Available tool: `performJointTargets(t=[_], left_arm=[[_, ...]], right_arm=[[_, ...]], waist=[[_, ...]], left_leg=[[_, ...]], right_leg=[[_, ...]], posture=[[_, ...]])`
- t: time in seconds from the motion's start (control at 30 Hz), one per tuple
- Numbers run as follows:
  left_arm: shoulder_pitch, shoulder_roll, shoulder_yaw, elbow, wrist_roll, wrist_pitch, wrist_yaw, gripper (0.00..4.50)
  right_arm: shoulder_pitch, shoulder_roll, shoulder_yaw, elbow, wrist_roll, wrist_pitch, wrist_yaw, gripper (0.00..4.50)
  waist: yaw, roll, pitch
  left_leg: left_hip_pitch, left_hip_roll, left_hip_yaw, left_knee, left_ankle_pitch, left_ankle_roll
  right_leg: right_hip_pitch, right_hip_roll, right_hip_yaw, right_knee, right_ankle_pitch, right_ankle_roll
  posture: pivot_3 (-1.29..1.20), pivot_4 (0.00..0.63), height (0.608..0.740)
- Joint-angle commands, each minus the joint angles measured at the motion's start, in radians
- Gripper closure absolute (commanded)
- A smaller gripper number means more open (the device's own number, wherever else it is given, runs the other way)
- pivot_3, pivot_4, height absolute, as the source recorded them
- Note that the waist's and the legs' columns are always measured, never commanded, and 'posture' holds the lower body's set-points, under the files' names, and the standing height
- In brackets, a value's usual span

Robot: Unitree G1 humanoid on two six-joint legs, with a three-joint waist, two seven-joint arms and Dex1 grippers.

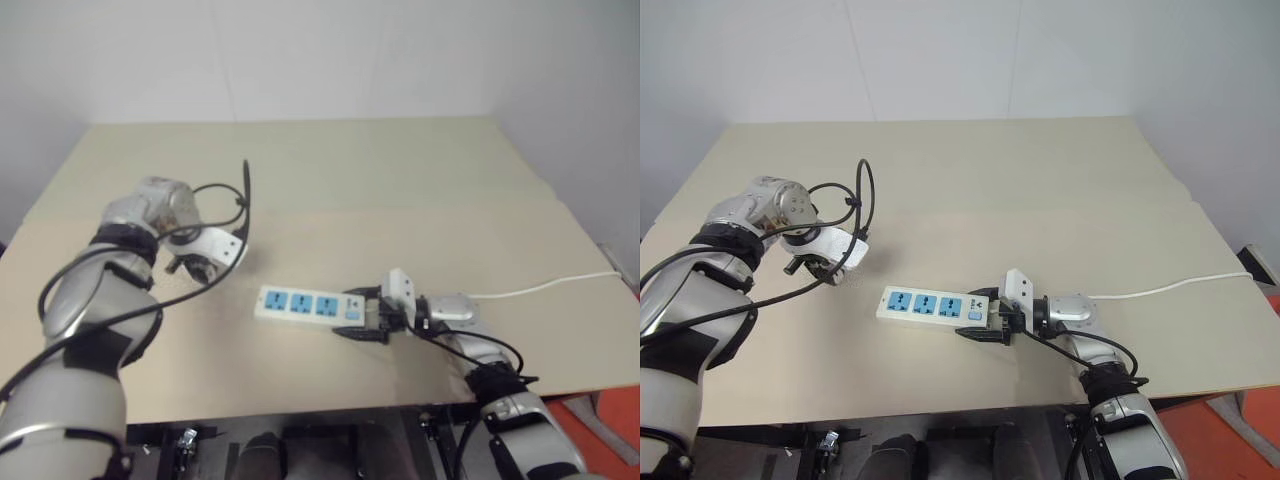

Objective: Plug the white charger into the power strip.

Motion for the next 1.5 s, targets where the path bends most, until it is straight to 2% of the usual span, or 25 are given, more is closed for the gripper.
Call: performJointTargets(t=[0.03, 0.17, 0.4, 0.57, 0.7, 0.83, 0.97, 1.17, 1.4, 1.5], left_arm=[[0.007, 0.006, 0.03, -0.006, -0.005, -0.016, -0.018, 3.48], [0.007, 0.017, 0.107, -0.029, -0.079, -0.032, -0.066, 3.48], [0.01, -0.016, 0.429, -0.174, -0.429, 0.173, -0.172, 3.48], [0.081, -0.077, 0.598, -0.395, -0.657, 0.341, -0.179, 3.48], [0.202, -0.151, 0.686, -0.688, -0.818, 0.557, -0.062, 3.48], [0.331, -0.206, 0.724, -0.949, -0.943, 0.75, 0.054, 3.48], [0.428, -0.204, 0.733, -1.115, -1.055, 0.872, 0.073, 3.48], [0.551, -0.155, 0.709, -1.227, -1.119, 0.96, 0.071, 3.48], [0.665, -0.202, 0.732, -1.272, -1.162, 0.918, 0.134, 3.48], [0.714, -0.2, 0.716, -1.298, -1.191, 0.961, 0.136, 3.48]], right_arm=[[0.025, 0.006, 0.03, -0.01, -0.018, 0.017, 0.01, 1.05], [0.038, 0.007, 0.045, -0.024, -0.023, 0.009, 0.025, 1.05], [0.047, 0.015, 0.056, -0.042, -0.018, -0.02, 0.059, 1.05], [0.037, 0.019, 0.075, -0.009, -0.042, -0.054, 0.075, 1.05], [0.037, 0.034, 0.076, 0.013, -0.039, -0.041, 0.07, 1.05], [0.031, 0.041, 0.074, 0.038, -0.049, -0.047, 0.056, 1.05], [0.036, 0.04, 0.073, 0.035, -0.048, -0.045, 0.054, 1.05], [0.041, 0.039, 0.07, 0.03, -0.049, -0.041, 0.051, 1.05], [0.04, 0.037, 0.067, 0.032, -0.048, -0.038, 0.046, 1.05], [0.039, 0.038, 0.067, 0.031, -0.048, -0.036, 0.045, 1.05]], waist=[[0.0, 0.0, 0.0], [-0.001, 0.0, 0.0], [-0.002, 0.0, 0.0], [-0.007, 0.0, 0.0], [-0.014, 0.0, 0.0], [-0.021, 0.0, -0.001], [-0.024, 0.0, -0.001], [-0.023, 0.0, -0.001], [-0.022, 0.0, -0.002], [-0.022, 0.0, -0.002]], left_leg=[[0.0, 0.0, 0.0, 0.0, 0.0, 0.0], [0.0, 0.0, 0.0, 0.0, 0.0, 0.0], [-0.004, 0.001, -0.002, 0.0, 0.0, 0.0], [-0.004, 0.001, -0.002, 0.0, 0.0, 0.001], [-0.002, 0.001, -0.003, 0.0, 0.0, 0.001], [0.0, 0.002, -0.008, 0.0, 0.0, 0.001], [0.001, 0.001, -0.008, 0.0, 0.0, 0.001], [0.004, 0.001, -0.008, -0.001, 0.0, 0.0], [0.004, 0.001, -0.008, -0.001, 0.0, 0.0], [0.004, 0.001, -0.008, -0.001, 0.0, 0.0]], right_leg=[[0.0, 0.0, 0.0, 0.0, 0.0, 0.0], [0.0, 0.0, 0.0, 0.001, 0.0, 0.0], [-0.002, 0.0, -0.002, 0.0, 0.0, 0.0], [-0.002, 0.0, -0.002, 0.001, 0.0, 0.0], [-0.002, 0.0, -0.001, 0.001, 0.0, 0.0], [-0.001, 0.0, 0.0, 0.002, 0.0, 0.0], [0.0, 0.0, 0.001, 0.003, 0.0, 0.0], [0.002, 0.0, 0.001, 0.002, 0.0, 0.0], [0.002, -0.001, 0.001, 0.001, 0.0, 0.0], [0.002, -0.001, 0.001, 0.001, 0.0, 0.0]], posture=[[0.0, 0.15, 0.74], [0.0, 0.15, 0.74], [0.0, 0.15, 0.74], [0.0, 0.15, 0.74], [0.0, 0.15, 0.74], [0.0, 0.15, 0.74], [0.0, 0.15, 0.74], [0.0, 0.15, 0.74], [0.0, 0.15, 0.74], [0.0, 0.15, 0.74]])
